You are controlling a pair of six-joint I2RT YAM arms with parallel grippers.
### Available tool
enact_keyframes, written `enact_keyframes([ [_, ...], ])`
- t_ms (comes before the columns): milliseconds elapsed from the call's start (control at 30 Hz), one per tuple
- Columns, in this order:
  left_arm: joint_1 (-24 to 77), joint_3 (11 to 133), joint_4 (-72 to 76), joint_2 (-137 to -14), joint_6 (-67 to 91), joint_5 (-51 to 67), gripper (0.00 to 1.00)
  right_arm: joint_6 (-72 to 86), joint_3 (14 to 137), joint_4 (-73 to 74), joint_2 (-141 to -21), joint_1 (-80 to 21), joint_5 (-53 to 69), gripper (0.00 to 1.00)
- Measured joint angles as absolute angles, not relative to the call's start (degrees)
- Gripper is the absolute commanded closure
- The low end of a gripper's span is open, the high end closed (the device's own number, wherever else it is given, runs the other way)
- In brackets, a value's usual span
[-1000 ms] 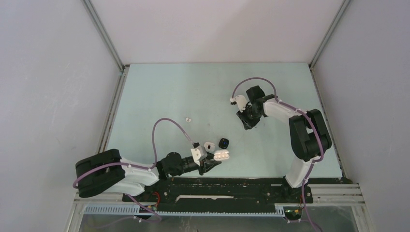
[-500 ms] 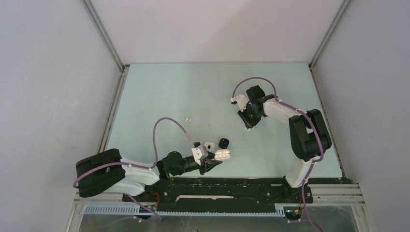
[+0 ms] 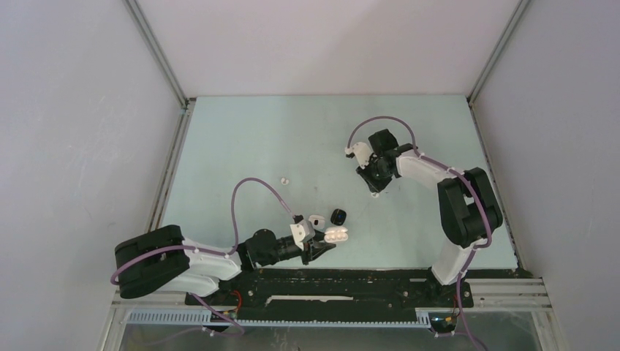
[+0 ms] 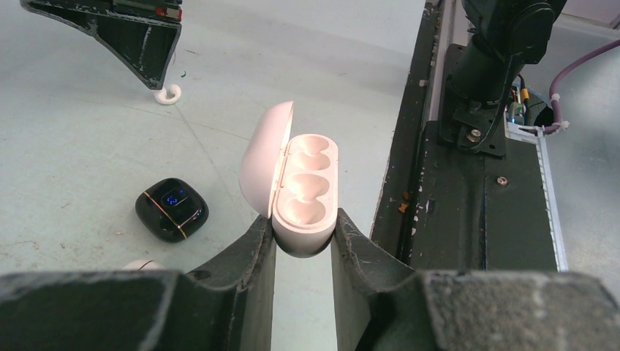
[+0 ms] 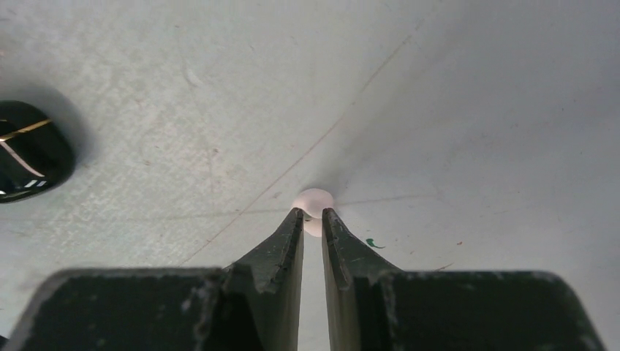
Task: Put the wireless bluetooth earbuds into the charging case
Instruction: Pick up the right earbud from the center of the board.
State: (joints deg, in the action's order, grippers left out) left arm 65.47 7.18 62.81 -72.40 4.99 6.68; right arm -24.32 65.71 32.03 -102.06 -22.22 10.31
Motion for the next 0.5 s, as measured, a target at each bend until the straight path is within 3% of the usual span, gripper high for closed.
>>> enact_keyframes([
  [500, 65.47, 7.18, 62.63, -72.93, 4.99, 6.7, 0.99, -22.9, 65.71, 32.47, -102.15, -23.49, 11.25, 0.82],
])
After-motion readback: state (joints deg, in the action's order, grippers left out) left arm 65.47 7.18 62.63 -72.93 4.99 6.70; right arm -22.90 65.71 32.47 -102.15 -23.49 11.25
